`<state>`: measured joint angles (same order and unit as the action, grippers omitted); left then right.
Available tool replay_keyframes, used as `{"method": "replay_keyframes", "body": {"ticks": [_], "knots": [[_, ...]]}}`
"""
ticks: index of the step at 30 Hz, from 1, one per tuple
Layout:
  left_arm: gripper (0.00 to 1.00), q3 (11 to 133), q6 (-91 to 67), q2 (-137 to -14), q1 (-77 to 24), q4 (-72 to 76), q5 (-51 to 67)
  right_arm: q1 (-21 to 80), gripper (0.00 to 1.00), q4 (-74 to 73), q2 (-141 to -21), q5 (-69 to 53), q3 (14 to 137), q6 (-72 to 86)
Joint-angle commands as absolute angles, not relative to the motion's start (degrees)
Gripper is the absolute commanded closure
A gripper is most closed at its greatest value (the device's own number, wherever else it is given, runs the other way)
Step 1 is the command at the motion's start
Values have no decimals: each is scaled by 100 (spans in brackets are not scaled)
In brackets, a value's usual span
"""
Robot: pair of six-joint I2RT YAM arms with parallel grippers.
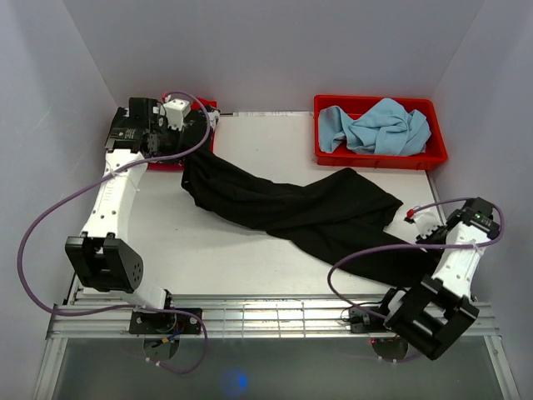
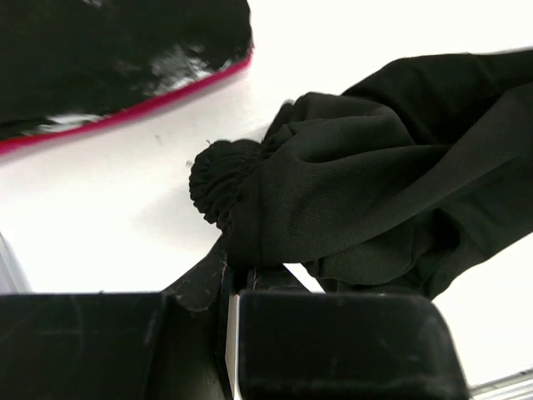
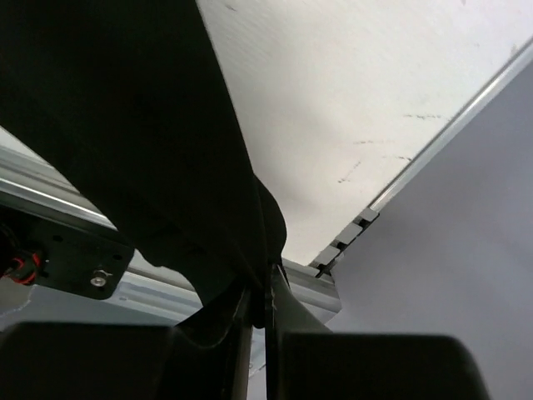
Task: Fold and stack the trousers
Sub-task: Flatten the trousers out
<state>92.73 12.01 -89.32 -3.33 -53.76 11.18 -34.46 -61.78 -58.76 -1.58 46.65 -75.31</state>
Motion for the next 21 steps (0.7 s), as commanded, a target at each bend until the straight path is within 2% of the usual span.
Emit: {"method": "replay_keyframes", "body": {"ticks": [1,5,12,13,14,15,16,18,21], "knots": [[100,9545,1564,-8551,-290,-5344,826,-4112,92,-6285,-6485,-140,5308,-10511],[100,9685,1416,-9076,-308,-5335,914,-4201,92,-5951,-7004,-246,5581,-10713],[100,10854,1038,-10440,-746,-5510,941,-4140,92,-5282,-7137,-517,5537,-11022],[100,10950,1002,-10467,-791,-5511,949,-4114,83,-5361,-7128,-606,5685,-10978],[100,10942,985,-10468,-861,-5511,975,-4026,67,-5492,-7119,-711,5808,-10847],[100,10899,967,-10398,-887,-5519,1002,-3956,37,-5667,-7110,-973,5966,-10759],[100,10829,949,-10319,-914,-5520,1037,-3877,27,-5869,-7102,-1132,6290,-10627],[100,10513,923,-10152,-914,-5520,1063,-3526,10,-6344,-7049,-1649,6573,-10092],[100,10161,905,-9748,-905,-5528,1063,-2622,3,-6417,-6891,-2064,6794,-9108]]}}
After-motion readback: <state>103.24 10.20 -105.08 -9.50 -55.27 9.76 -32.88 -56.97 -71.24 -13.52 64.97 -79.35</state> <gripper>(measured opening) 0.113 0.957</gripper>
